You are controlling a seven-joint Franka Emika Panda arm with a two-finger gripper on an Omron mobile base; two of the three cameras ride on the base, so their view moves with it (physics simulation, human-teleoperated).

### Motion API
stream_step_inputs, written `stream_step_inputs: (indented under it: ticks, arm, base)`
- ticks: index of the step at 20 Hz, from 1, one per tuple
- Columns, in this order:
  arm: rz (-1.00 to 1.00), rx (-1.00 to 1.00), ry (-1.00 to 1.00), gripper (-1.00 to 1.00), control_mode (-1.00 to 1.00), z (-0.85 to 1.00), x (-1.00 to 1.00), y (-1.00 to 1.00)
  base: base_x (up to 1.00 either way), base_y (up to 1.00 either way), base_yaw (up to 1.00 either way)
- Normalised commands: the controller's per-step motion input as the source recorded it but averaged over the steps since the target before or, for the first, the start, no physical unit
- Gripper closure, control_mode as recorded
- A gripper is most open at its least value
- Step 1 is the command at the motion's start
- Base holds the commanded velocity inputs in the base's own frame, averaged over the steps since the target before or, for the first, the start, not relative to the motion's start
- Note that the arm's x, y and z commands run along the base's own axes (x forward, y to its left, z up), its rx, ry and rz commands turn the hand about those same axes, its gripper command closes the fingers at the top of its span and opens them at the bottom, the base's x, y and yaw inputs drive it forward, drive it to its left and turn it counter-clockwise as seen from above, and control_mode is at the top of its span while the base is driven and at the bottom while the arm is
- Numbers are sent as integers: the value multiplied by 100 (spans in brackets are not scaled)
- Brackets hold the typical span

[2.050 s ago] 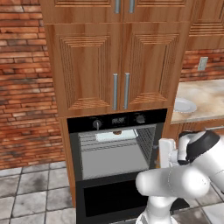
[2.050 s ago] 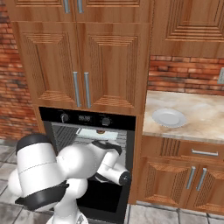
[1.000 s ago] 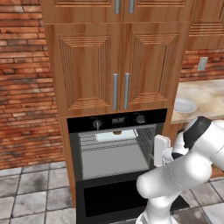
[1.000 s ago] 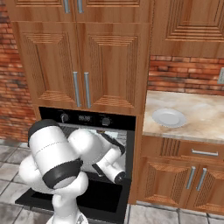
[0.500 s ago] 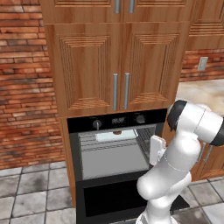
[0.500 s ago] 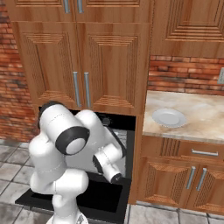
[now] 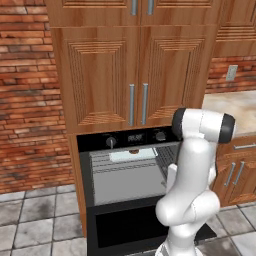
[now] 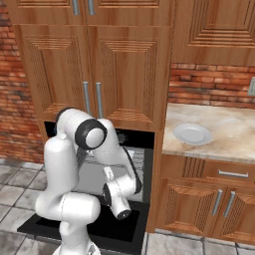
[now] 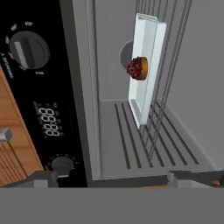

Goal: Take the baked cake out of the oven and place it on the plate for cooling. Then close the oven door.

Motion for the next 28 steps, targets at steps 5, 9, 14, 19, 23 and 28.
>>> stream_step_inputs:
  ticks: [5,9,14,19,23,28]
  arm:
    - [-14,0,0,-100,-100,0,1,17]
    - [-17,0,0,-100,-100,0,7,24]
    - [-15,0,0,-100,-100,0,15,23]
    - [-6,0,0,-100,-100,1,28,4]
    - [0,0,0,-100,-100,0,30,0]
    - [0,0,0,-100,-100,0,31,-12]
  base:
    - [0,0,0]
    - [0,0,0]
    - [0,0,0]
    - [0,0,0]
    - [0,0,0]
    - [0,0,0]
